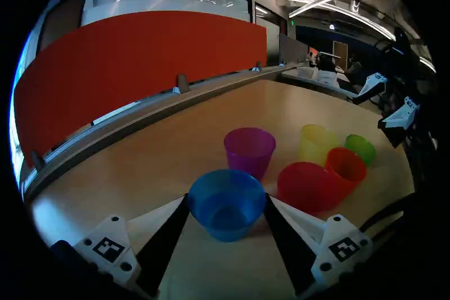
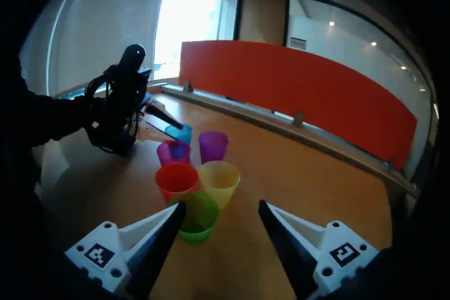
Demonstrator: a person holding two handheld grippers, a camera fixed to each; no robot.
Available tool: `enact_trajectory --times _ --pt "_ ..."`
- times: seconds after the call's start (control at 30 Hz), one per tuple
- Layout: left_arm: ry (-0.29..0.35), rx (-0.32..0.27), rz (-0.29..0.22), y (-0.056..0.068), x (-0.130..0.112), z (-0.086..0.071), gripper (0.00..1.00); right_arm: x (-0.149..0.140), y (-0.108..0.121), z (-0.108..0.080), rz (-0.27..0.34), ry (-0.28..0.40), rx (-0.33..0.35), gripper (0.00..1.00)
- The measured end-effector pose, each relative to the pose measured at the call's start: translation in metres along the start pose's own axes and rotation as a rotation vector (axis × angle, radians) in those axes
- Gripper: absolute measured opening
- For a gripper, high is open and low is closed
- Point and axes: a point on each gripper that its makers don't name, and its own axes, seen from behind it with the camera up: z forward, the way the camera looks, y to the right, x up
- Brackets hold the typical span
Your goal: Pour water
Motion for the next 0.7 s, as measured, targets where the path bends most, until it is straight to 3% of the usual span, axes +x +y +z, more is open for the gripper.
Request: enact_trajectory --times 0.3,0.7 --pt "0.003 0.000 -0.002 0.0001 0.0014 0.0029 0.91 -0.0021 -0.0001 0.0010 0.007 0.001 -0.002 1.00" --pt "-0.008 0.004 0.026 0.0058 0.0002 -0.0048 0.89 0.0008 -0.0008 -0.0003 0.010 0.014 -0.009 1.00"
